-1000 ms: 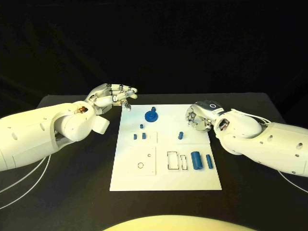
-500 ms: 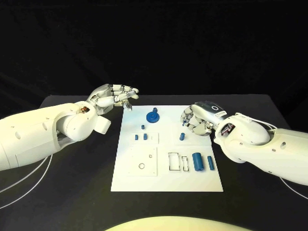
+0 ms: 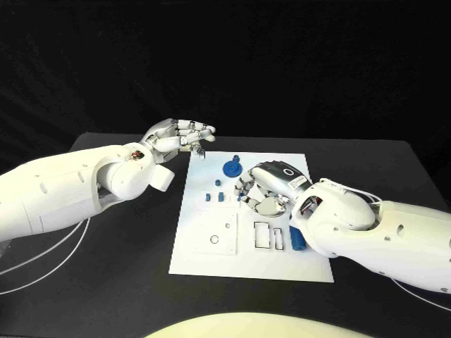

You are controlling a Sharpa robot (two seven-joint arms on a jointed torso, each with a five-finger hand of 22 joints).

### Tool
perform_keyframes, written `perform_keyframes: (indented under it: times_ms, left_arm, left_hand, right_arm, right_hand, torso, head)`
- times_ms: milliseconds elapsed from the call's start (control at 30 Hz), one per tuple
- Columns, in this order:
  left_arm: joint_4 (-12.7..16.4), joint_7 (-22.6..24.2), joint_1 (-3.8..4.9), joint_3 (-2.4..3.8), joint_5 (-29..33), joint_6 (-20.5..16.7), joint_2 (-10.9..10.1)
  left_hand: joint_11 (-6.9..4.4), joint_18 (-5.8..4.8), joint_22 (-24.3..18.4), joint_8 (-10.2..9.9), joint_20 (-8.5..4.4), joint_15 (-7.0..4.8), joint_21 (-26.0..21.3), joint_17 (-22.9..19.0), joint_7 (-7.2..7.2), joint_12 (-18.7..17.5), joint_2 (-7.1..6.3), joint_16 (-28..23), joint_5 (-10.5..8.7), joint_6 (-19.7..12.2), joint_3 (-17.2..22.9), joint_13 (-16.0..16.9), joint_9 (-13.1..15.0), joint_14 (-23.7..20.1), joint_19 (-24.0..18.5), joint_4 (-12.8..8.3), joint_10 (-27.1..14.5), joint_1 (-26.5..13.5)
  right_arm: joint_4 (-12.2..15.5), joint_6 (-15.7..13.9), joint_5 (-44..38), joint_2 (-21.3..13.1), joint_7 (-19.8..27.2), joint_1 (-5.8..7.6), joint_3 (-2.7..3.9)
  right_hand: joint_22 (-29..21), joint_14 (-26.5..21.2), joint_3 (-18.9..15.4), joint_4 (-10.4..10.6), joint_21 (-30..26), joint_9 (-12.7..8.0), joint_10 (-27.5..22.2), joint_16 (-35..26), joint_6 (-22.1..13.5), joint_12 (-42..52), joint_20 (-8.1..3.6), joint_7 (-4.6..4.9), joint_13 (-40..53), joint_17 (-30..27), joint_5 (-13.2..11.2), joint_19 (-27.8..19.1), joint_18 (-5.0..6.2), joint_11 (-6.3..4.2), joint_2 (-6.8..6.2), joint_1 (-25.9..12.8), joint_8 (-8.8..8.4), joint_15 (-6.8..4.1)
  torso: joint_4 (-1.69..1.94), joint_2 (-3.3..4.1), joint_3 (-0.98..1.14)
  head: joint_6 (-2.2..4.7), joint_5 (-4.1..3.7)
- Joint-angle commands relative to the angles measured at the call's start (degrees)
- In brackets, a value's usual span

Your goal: Assemble the parts on the task board

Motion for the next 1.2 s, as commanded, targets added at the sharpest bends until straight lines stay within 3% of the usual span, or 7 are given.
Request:
perform_keyframes:
  times_ms: [33,267,533,767,1200]
  left_arm:
    - [0.04,0.99,0.03,0.04,0.68,-0.23,0.63]
    - [-0.15,1.11,0.04,0.05,0.75,-0.47,1.57]
    - [-0.21,1.01,0.05,0.05,0.78,-0.34,2.25]
    - [-0.26,0.74,0.05,0.05,0.8,0.1,2.52]
    - [-0.26,0.58,0.06,0.05,0.8,0.35,2.49]
  left_hand:
    - [0.16,0.83,-0.06,0.07,-0.21,0.05,-0.31,-0.08,0.14,0.29,0.17,0.22,-0.03,-0.37,-0.29,0.1,0.01,-0.29,0.39,-0.06,-0.48,0.58]
    - [0.28,0.81,-0.09,0.23,-0.19,0.12,-0.35,-0.12,0.3,0.35,0.14,0.23,-0.03,-0.31,-0.41,0.12,0.05,-0.32,0.39,-0.06,-0.55,0.71]
    - [0.32,0.8,-0.1,0.28,-0.18,0.15,-0.37,-0.13,0.34,0.36,0.14,0.22,-0.03,-0.31,-0.46,0.12,0.06,-0.35,0.39,-0.05,-0.59,0.76]
    - [0.44,0.77,-0.13,0.38,-0.14,0.25,-0.43,-0.17,0.47,0.37,0.16,0.22,-0.03,-0.33,-0.61,0.12,0.08,-0.42,0.37,0.05,-0.76,0.77]
    - [0.52,0.76,-0.16,0.49,-0.1,0.33,-0.49,-0.21,0.55,0.37,0.2,0.21,-0.03,-0.34,-0.74,0.11,0.11,-0.5,0.34,0.14,-0.94,0.79]
  right_arm:
    - [-0.76,2.34,-1.06,1.09,0.95,-0.74,-0.15]
    - [-2.54,2.95,-1.85,3.32,1.06,-2.64,-0.42]
    - [-3.77,3.26,-2.7,4.82,0.71,-4.43,-0.53]
    - [-4.48,4.21,-2.91,5.49,0.39,-5.03,-0.73]
    - [-5.02,5.11,-4.13,5.81,-0.86,-5.62,-0.97]
  right_hand:
    - [7.55,2.31,0.15,-0.36,0.11,0.08,2.87,0.09,0.16,0.1,-0.4,0.04,0.83,-0.05,0.22,1.2,-0.96,-2.34,0.24,0.78,0.31,-0.39]
    - [7.51,2.3,0.19,-0.39,0.08,0.09,2.86,0.06,0.14,0.08,-0.41,0.06,0.84,-0.09,0.26,1.17,-0.95,-2.33,0.26,0.78,0.3,-0.38]
    - [7.47,2.29,0.26,-0.42,0.04,0.11,2.84,0.05,0.11,0.04,-0.41,0.1,0.86,-0.12,0.33,1.14,-0.94,-2.3,0.27,0.77,0.29,-0.37]
    - [7.45,2.28,0.31,-0.46,0.02,0.12,2.82,0.01,0.07,0.0,-0.4,0.13,0.87,-0.19,0.39,1.12,-0.93,-2.28,0.27,0.75,0.28,-0.36]
    - [7.36,2.27,0.34,-0.47,-0.05,0.15,2.79,-0.01,0.04,-0.06,-0.39,0.2,0.9,-0.23,0.44,1.06,-0.9,-2.23,0.25,0.64,0.27,-0.33]
  torso:
    - [-0.02,-0.04,-0.06]
    - [0.03,0.04,0.02]
    - [-0.04,0.03,0.07]
    - [-0.03,0.03,0.07]
    - [0.03,0.02,0.06]
  head:
    - [-0.34,1.22]
    - [-0.82,2.66]
    - [-1.62,3.81]
    - [-2.01,4.34]
    - [-2.39,4.42]
